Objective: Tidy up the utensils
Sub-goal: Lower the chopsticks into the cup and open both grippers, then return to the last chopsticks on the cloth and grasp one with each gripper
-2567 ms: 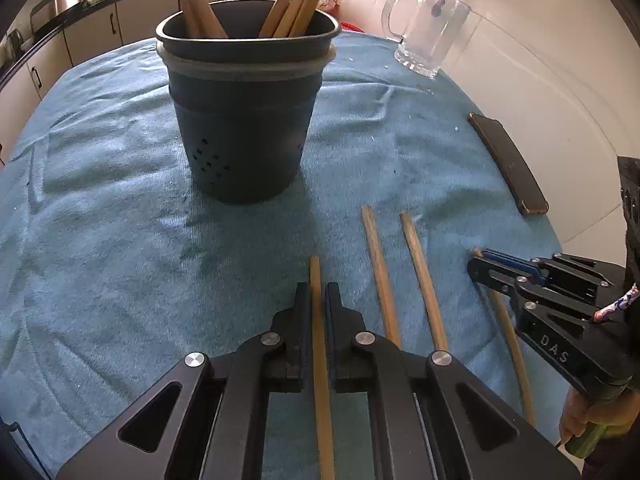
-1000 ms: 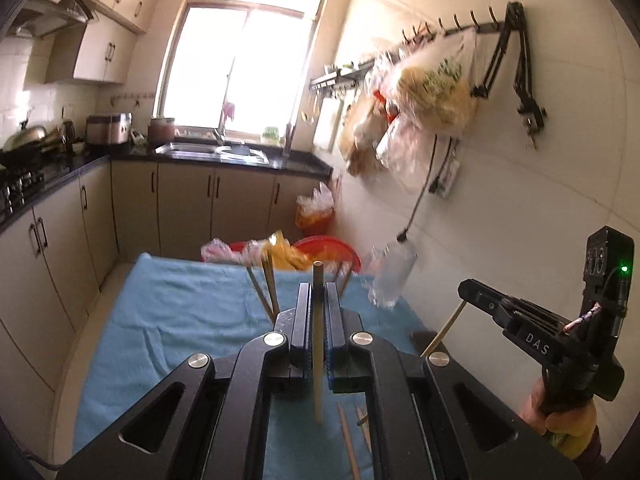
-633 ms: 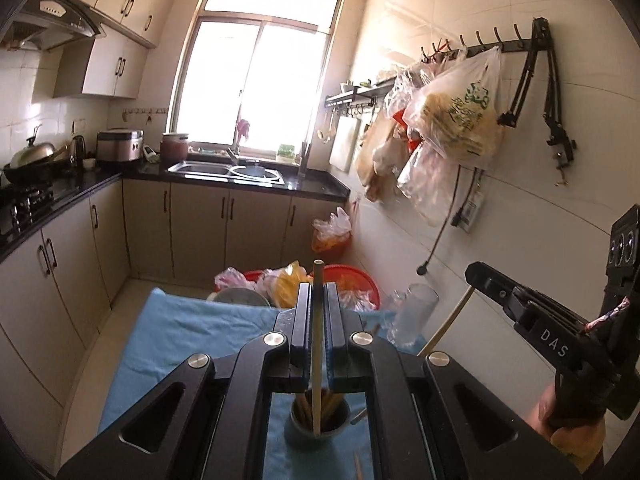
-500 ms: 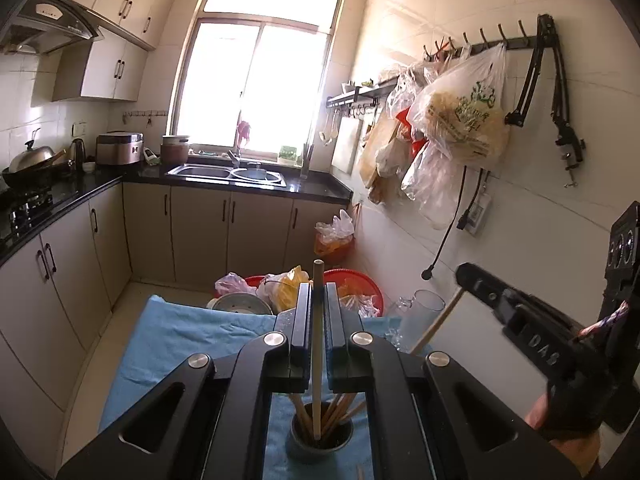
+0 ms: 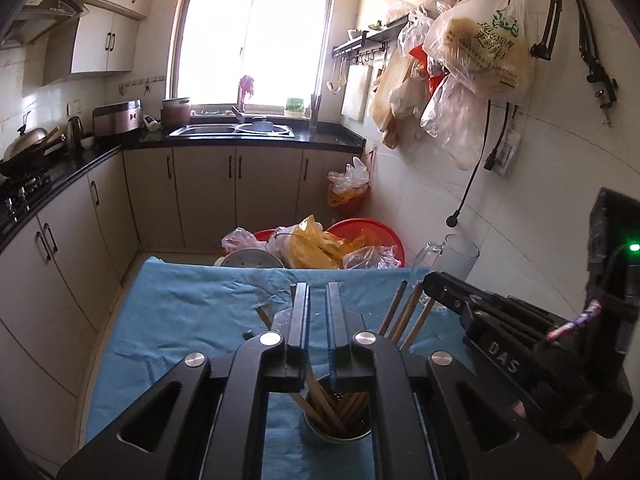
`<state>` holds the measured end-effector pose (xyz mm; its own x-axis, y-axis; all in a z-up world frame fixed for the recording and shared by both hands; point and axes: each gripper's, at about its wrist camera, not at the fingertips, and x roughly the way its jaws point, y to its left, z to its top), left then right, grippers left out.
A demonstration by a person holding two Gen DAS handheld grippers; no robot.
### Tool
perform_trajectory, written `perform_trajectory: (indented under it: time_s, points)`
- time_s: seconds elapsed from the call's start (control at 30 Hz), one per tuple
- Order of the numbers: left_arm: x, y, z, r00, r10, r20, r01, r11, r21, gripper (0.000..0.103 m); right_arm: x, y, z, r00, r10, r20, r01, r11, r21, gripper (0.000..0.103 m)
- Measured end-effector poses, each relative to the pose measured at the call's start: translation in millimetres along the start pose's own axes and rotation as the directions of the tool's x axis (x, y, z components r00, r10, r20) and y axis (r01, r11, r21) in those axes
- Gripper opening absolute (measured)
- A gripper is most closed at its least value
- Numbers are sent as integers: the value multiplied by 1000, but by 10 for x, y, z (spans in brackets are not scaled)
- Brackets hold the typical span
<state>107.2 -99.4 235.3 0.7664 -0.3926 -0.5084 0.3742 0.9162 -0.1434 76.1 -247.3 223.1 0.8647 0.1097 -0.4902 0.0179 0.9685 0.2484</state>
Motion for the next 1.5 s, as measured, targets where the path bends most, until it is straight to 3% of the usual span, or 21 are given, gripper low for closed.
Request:
perform_trajectory:
  time_s: [0.1, 0.13, 0.17, 0.3, 0.43, 0.57, 0.63, 0.77, 0.87, 0.93, 1.03, 1.1, 1.13, 1.4, 1.47, 1.5]
  points:
    - [-117, -11, 8, 1000, 9, 26, -8, 1000, -1, 30, -33, -38, 1, 1000, -4, 5, 4, 1000, 2, 19]
    - [-157, -13, 6, 999, 12, 35, -12, 1000, -1, 35, -46, -33, 3, 1000, -5, 9, 5, 1000, 2, 28]
    - [-220, -15, -2, 999, 18, 48, -18, 1000, 2, 35, -88, -42, 2, 1000, -6, 17, 6, 1000, 4, 32]
    - [-449, -42, -54, 997, 23, 73, -25, 999, 22, 40, -276, -78, -21, 1000, -7, 30, 7, 1000, 13, 33]
    - [-717, -34, -213, 996, 14, 85, -17, 999, 33, 44, -497, -145, -179, 999, -23, 24, 23, 1000, 3, 46]
    - [-903, 10, -485, 998, 0, 67, -2, 1000, 23, 50, -639, -292, -607, 998, -54, -45, 53, 998, -17, 54]
    - [-936, 50, -668, 999, 2, 44, -2, 1000, 15, 52, -618, -370, -912, 991, -65, -115, 61, 998, -34, 54]
    - [-771, 88, -1111, 999, -1, -54, 1, 1000, 2, 52, -455, -473, -1644, 955, -92, -281, 70, 994, -90, 53]
    - [-503, 103, -1465, 985, -19, -170, 14, 999, -35, 52, -368, -478, -2048, 929, -72, -363, 38, 994, -100, 44]
    - [-323, 60, -1656, 971, -41, -237, 31, 998, -49, 52, -342, -429, -2255, 917, -81, -390, 30, 990, -137, 43]
    - [-122, -71, -1815, 955, -58, -290, 52, 998, -28, 51, -315, -365, -2426, 904, -117, -411, 37, 980, -196, 36]
    - [38, -204, -1847, 944, -64, -323, 67, 998, -4, 51, -346, -381, -2439, 906, -131, -402, 47, 976, -211, 24]
    - [115, -270, -1880, 938, -69, -341, 76, 997, 7, 51, -350, -401, -2427, 904, -127, -408, 46, 978, -203, 13]
    - [734, -728, -2055, 896, -59, -441, 113, 989, 97, 49, -569, -693, -2476, 899, -130, -419, 83, 988, -128, 8]
    - [877, -817, -2108, 886, -39, -463, 111, 985, 131, 43, -629, -736, -2503, 898, -132, -420, 90, 989, -119, 8]
    - [947, -845, -2123, 880, -31, -474, 111, 984, 142, 34, -647, -756, -2514, 897, -132, -422, 92, 989, -113, 8]
